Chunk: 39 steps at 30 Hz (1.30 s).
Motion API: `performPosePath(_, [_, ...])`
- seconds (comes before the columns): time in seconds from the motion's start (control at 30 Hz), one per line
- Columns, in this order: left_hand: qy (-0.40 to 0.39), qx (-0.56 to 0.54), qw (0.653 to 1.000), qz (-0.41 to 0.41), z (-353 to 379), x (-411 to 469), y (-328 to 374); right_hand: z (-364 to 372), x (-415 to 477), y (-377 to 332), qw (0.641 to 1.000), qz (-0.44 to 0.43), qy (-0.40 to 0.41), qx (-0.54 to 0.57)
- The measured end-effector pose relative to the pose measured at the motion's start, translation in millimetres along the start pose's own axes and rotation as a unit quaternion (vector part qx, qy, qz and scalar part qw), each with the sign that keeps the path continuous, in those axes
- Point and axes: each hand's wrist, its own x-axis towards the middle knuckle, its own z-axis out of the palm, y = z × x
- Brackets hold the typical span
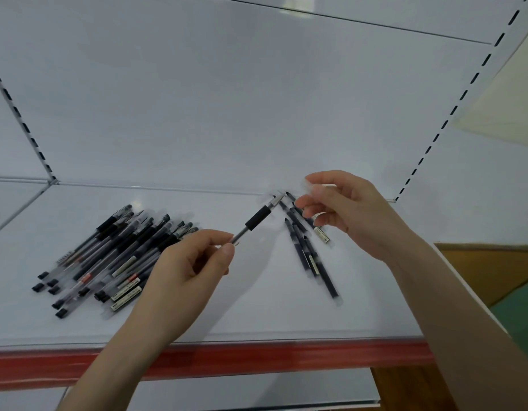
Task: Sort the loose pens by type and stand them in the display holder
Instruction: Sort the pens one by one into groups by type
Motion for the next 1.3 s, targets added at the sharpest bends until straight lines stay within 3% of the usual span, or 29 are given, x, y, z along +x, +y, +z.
performPosePath(0.17, [-0.004,-0.007,1.0,-0.001,2.1,1.2,-0.8,5.5,0.0,1.1,0.999,0.003,-0.011,-0.032])
performPosePath(0.33, [-0.003,-0.005,1.0,-0.007,3.4,0.2,-0.6,11.0,5.9,3.4,1.0,0.003,0.007,0.014])
performPosePath(0.57, [-0.003,0.007,1.0,-0.01,3.3,-1.1,1.0,19.4,5.0,2.1,0.979,-0.045,0.078,0.181])
performPosePath(1.0, [0.0,0.016,1.0,-0.007,7.1,0.7,3.4,33.4,-4.7,7.9,0.985,-0.051,0.041,0.16])
performPosePath(1.3, [0.021,0.062,0.998,0.004,11.2,1.3,1.8,47.0,-5.2,16.1,0.986,-0.102,0.087,0.102])
